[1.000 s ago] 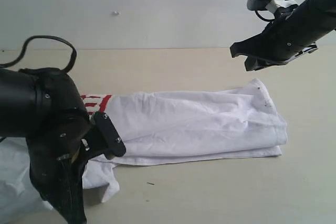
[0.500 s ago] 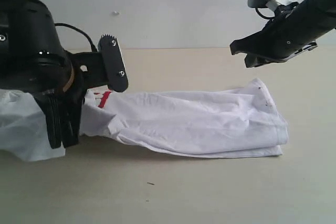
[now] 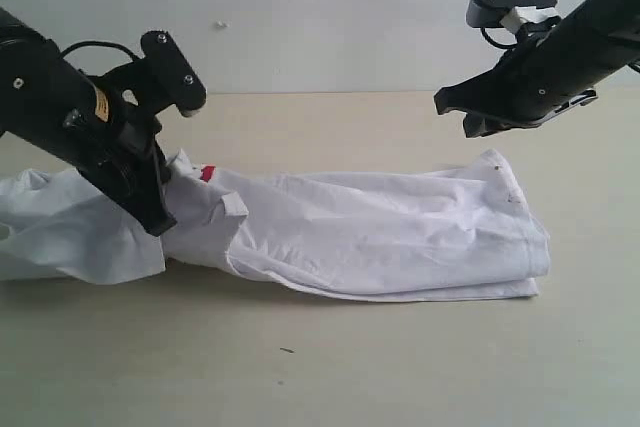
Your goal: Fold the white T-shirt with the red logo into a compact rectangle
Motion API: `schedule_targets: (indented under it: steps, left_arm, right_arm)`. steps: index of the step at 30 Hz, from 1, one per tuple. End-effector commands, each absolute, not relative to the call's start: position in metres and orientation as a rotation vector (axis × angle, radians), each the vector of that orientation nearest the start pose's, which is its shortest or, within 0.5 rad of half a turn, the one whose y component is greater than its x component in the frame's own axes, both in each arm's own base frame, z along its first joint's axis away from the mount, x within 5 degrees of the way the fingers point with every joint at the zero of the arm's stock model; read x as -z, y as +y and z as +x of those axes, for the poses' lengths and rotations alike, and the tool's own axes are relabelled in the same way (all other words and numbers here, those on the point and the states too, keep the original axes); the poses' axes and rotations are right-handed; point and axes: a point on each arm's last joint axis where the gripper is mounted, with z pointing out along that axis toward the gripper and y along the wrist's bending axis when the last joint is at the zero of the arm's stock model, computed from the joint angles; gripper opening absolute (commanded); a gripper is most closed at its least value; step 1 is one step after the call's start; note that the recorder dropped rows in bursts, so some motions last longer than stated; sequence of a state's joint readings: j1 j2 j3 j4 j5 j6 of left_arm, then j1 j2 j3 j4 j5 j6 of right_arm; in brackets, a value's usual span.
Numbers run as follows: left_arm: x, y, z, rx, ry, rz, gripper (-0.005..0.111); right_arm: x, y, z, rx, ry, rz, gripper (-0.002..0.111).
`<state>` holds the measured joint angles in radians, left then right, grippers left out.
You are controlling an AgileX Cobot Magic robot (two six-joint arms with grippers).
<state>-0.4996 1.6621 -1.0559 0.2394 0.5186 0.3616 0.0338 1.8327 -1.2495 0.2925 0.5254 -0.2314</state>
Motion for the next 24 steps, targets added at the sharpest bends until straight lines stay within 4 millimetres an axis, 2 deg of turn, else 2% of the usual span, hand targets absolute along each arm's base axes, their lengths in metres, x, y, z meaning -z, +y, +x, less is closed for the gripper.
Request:
schedule_targets:
  steps: [1,3,6,7,11,15,21,24]
  left_arm:
    - [-0.205,-0.145,0.314,-0.079,2.336,1.198,0.009]
    - [-0.198,-0.143,0.316,-0.068,2.368,1.19,0.021]
    - [-0.194,-0.142,0.319,-0.076,2.369,1.185,0.048]
    - [-0.195,-0.142,0.321,-0.082,2.354,1.185,0.053]
    - [-0.207,-0.137,0.337,-0.068,2.279,1.014,0.051]
    - [-0.213,-0.123,0.349,-0.063,2.254,0.877,0.051]
    - [-0.212,-0.096,0.357,-0.076,2.314,0.757,0.051]
    - [-0.214,-0.09,0.357,-0.064,2.333,0.685,0.049]
  right_arm:
    - [-0.214,0.026,0.391,-0.197,2.55,-0.085,0.017]
    - [-0.214,0.026,0.39,-0.198,2.552,-0.085,0.017]
    - [-0.214,0.026,0.39,-0.198,2.552,-0.085,0.017]
    - [-0.214,0.026,0.39,-0.198,2.552,-0.085,0.017]
    - [-0.214,0.026,0.39,-0.198,2.552,-0.085,0.017]
    - [-0.214,0.026,0.391,-0.197,2.55,-0.085,0.017]
    - [-0.214,0.026,0.391,-0.196,2.546,-0.084,0.017]
    - [-0.213,0.026,0.39,-0.199,2.556,-0.086,0.017]
